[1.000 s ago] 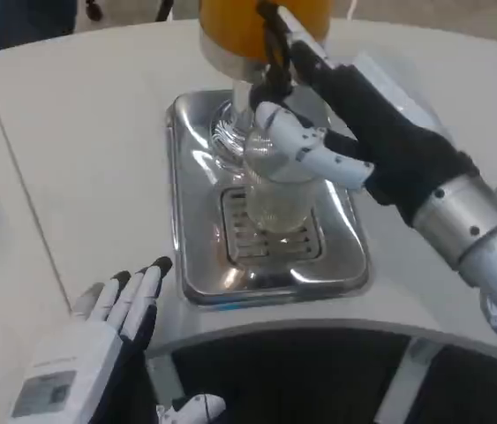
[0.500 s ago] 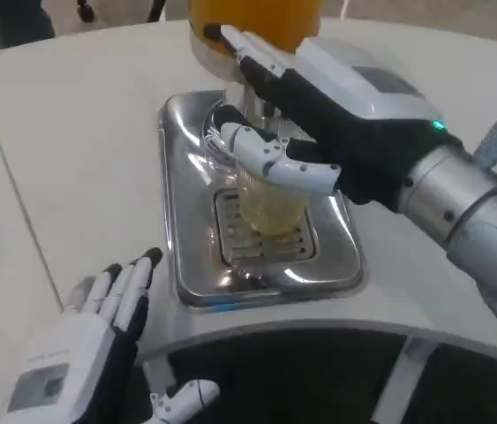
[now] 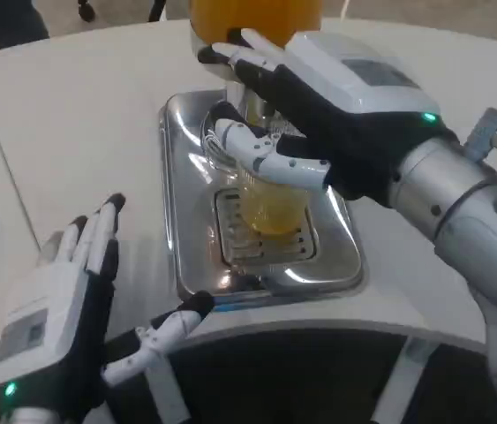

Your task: Grasp the cup under the faucet to collect the drink, then remove the cup.

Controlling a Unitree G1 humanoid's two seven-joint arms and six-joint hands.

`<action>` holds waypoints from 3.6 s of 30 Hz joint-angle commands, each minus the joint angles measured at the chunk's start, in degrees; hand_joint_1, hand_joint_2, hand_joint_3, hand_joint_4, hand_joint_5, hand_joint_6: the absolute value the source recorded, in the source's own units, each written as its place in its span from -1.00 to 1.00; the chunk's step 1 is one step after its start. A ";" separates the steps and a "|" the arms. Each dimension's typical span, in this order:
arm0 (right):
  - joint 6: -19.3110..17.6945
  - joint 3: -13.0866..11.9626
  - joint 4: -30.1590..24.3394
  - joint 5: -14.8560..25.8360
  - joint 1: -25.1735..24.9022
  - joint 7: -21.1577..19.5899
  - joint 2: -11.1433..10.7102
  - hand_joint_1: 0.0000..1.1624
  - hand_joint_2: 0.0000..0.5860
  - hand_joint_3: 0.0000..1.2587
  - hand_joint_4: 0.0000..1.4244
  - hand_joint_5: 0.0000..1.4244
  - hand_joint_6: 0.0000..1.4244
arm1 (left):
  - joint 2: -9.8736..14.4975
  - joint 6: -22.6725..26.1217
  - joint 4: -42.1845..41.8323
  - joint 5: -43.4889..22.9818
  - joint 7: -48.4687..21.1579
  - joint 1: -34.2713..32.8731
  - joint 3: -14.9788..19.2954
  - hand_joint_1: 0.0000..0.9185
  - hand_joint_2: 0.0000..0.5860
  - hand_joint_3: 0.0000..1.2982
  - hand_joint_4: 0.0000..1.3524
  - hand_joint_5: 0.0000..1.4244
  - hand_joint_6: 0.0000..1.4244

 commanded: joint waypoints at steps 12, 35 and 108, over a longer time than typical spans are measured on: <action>-1.20 0.87 -0.25 -1.45 1.39 3.14 1.47 -0.83 1.00 -0.85 -0.95 -0.90 -0.82 | -2.66 -0.77 6.52 -1.84 2.71 -7.45 -3.95 -0.34 -0.76 -1.00 -1.00 -1.00 -1.00; -5.65 -5.04 0.55 0.51 7.59 -9.56 5.59 -0.71 1.00 -0.85 -0.95 -0.90 -0.82 | -2.52 -1.41 15.56 -4.13 3.88 -15.27 -6.31 -0.38 -0.80 -1.00 -1.00 -1.00 -1.00; -25.73 -25.86 -20.97 0.09 57.67 -11.13 -0.42 0.05 0.43 -1.00 -1.00 -0.98 -0.85 | -9.98 -10.48 44.39 -11.61 14.38 -36.54 -12.55 -0.51 -0.82 -1.00 -1.00 -1.00 -0.99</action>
